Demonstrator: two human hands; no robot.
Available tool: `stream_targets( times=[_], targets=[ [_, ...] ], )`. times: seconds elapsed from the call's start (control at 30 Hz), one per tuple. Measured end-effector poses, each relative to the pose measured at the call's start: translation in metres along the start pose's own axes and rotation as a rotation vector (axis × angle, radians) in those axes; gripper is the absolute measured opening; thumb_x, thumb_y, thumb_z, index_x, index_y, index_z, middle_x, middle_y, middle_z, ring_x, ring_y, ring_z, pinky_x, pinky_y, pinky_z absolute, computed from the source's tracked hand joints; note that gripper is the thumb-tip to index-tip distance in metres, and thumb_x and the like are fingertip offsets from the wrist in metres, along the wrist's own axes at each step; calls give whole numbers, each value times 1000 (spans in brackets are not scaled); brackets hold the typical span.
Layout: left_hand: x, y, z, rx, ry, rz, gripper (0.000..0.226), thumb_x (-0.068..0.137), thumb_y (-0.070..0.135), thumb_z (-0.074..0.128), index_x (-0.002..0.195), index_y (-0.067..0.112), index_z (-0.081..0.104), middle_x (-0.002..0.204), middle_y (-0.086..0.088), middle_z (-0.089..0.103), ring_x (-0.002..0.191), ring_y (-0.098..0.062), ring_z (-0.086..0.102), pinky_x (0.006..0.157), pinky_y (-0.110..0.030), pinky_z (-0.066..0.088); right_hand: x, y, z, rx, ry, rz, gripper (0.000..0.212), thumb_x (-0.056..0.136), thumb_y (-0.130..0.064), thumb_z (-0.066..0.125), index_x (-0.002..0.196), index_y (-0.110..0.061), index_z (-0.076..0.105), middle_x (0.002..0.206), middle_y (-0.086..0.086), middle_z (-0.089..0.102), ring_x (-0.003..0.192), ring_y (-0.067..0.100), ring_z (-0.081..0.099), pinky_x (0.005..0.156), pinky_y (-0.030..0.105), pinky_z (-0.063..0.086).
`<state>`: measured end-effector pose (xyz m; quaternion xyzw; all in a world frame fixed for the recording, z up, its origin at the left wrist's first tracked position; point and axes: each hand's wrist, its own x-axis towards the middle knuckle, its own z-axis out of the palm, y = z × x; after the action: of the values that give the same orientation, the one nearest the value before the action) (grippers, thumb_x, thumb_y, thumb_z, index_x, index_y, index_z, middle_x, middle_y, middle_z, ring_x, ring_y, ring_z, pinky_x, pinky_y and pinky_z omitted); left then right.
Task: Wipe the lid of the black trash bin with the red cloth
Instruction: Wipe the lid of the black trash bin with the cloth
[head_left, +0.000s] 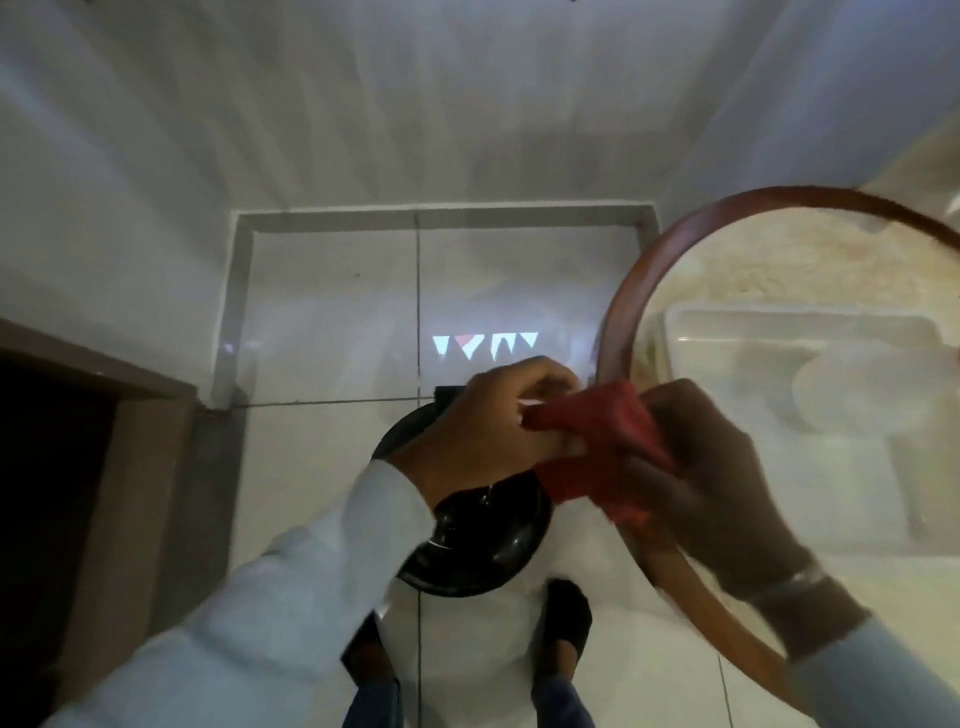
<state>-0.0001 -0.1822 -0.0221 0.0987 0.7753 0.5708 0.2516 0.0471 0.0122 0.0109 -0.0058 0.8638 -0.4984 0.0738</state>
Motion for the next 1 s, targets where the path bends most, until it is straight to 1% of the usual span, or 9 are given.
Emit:
stream_targets(
  times=[0.03,0.1,0.17,0.3,0.43,0.53,0.63,0.7,1.0],
  targets=[
    [-7,-27,-15,83,39,-63,69,73,31,83,134,22,51,139,-2,56,124,-17,57,105,-37,46,3,6,24,-8,34,-3,27,75,-16,75,94,-10,57,70,7,67,57,24,65,53,45,53],
    [-22,-80,-39,270,84,-186,103,68,44,84,151,27,24,162,-1,16,148,-19,19,117,-36,22,10,25,63,-87,102,-33,25,80,-16,76,98,-12,59,70,3,67,58,14,64,53,34,53],
    [-40,-137,-50,432,10,-228,127,65,56,81,153,24,-5,156,8,-19,145,-13,-18,118,-36,0,19,53,100,-183,137,-40,30,81,-14,78,106,-12,61,81,-3,69,64,7,63,58,25,55],
    [-61,-228,-38,692,-155,-216,147,56,76,71,138,23,-40,150,3,-42,139,-15,-40,114,-35,-20,31,108,162,-271,193,-80,43,84,-9,70,125,-17,59,108,3,72,98,9,64,88,20,51],
    [-60,-274,-19,780,-112,-141,149,54,83,64,144,16,-34,154,-2,-41,141,-18,-38,116,-40,-20,22,155,211,-375,35,-325,39,83,-4,68,118,-18,59,127,5,64,126,21,54,101,52,47],
    [-58,-289,-12,817,-87,-51,146,57,80,66,147,11,-27,158,-7,-32,146,-23,-29,119,-42,-14,0,173,229,-414,-104,-229,40,73,-24,64,112,-15,66,135,10,59,139,37,39,107,71,30],
    [-55,-298,-11,823,-85,0,145,56,83,63,150,10,-21,160,-9,-25,148,-25,-23,120,-44,-10,13,173,234,-465,-68,-184,46,82,-40,57,122,-17,61,139,8,52,134,33,42,107,61,32],
    [-52,-301,-13,834,-90,15,144,55,86,59,150,12,-20,160,-9,-25,148,-25,-22,120,-44,-9,32,173,243,-624,-82,-118,57,89,-51,54,138,-23,48,152,6,40,141,33,33,110,58,28],
    [-51,-312,-16,790,-90,27,144,55,88,59,152,9,-12,163,-9,-18,149,-22,-19,120,-34,-15,-16,202,256,-900,-147,-178,70,91,-65,38,150,-30,26,161,5,20,150,38,12,111,74,15]
  ],
)
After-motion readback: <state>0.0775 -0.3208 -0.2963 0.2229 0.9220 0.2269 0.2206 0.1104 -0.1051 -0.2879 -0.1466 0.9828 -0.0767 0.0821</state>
